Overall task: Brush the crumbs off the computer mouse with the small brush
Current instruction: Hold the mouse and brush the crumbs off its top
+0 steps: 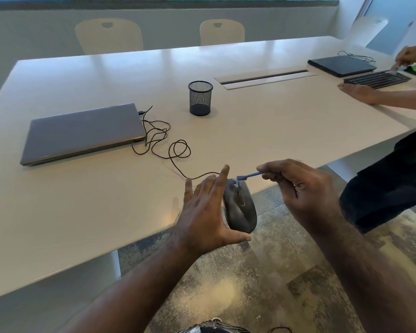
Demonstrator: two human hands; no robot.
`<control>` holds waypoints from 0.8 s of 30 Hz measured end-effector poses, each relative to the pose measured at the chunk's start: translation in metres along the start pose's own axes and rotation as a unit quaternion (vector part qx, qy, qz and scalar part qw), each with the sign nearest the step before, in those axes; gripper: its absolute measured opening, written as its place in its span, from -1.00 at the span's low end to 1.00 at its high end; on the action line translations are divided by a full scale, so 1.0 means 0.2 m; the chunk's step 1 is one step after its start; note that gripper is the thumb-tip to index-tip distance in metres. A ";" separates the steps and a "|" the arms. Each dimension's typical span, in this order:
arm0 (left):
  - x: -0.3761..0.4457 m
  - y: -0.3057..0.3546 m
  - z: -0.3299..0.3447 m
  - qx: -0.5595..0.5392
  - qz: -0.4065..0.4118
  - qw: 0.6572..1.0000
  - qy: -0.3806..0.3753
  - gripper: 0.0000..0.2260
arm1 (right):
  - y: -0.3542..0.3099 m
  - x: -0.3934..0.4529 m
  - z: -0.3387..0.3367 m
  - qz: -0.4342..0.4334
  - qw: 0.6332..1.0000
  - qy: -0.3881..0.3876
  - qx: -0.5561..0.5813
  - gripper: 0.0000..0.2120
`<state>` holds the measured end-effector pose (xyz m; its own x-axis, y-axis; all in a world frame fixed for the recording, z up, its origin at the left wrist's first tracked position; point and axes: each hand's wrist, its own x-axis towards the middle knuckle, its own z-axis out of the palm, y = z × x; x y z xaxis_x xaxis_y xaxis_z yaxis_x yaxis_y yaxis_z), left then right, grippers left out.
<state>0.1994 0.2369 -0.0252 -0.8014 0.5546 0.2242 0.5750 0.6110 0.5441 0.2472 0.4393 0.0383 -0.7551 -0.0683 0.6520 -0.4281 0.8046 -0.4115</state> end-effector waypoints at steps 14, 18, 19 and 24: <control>0.00 0.00 0.02 0.033 -0.007 0.999 -0.021 0.27 | -0.07 0.07 -0.03 -0.029 0.997 -0.061 -0.031 -0.80; 0.00 0.00 0.01 0.030 -0.012 0.999 -0.020 0.29 | -0.09 0.08 -0.02 -0.044 0.992 -0.119 -0.025 -0.78; 0.00 0.00 0.01 0.029 -0.014 0.999 -0.020 0.29 | -0.09 0.08 -0.02 -0.044 0.991 -0.122 -0.019 -0.78; -0.01 0.00 0.01 0.009 -0.016 1.000 -0.015 0.32 | -0.09 0.10 -0.02 -0.041 0.997 -0.065 -0.021 -0.80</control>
<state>0.2014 0.2364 -0.0269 -0.8139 0.5517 0.1821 0.5525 0.6381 0.5362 0.2420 0.4254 0.0623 -0.7772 -0.2091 0.5935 -0.4724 0.8170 -0.3307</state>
